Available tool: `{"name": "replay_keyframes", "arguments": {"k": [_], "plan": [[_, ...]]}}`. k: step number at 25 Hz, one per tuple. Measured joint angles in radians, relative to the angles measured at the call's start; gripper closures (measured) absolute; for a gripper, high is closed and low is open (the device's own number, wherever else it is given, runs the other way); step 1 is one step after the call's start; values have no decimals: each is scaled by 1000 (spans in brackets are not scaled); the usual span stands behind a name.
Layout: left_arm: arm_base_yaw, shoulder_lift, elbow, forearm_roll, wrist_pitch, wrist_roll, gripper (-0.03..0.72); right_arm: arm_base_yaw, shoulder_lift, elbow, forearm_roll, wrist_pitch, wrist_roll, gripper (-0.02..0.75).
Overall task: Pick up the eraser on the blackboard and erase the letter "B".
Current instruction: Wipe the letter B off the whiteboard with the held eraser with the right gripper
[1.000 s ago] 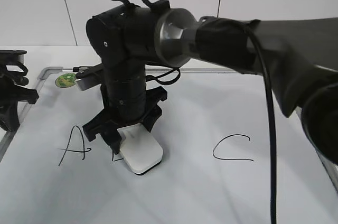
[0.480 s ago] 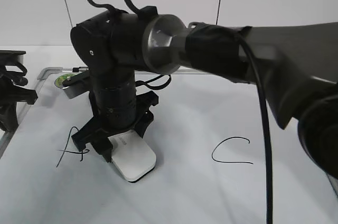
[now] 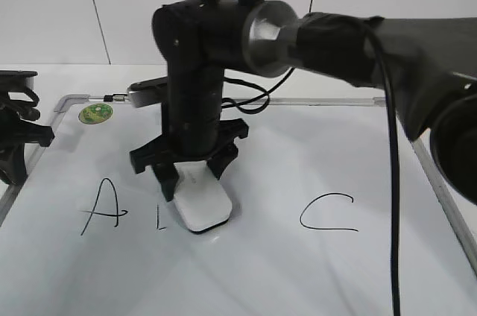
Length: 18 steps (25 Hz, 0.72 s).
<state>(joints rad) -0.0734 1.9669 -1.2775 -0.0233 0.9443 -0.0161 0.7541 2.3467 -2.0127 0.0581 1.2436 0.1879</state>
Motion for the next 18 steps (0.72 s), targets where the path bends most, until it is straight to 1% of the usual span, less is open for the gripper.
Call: {"name": "replay_keyframes", "arguments": {"k": [4, 7, 13, 18], "plan": [[0, 0, 0, 0, 0, 0, 672, -83, 0, 0, -6, -10, 8, 207], [0, 0, 0, 0, 0, 0, 672, -107, 0, -2, -38, -13, 12, 207], [0, 0, 0, -2, -2, 0, 672, -94, 8, -48, -58, 9, 11, 208], [0, 0, 0, -2, 2, 0, 672, -42, 8, -79, -100, 5, -9, 208]]}}
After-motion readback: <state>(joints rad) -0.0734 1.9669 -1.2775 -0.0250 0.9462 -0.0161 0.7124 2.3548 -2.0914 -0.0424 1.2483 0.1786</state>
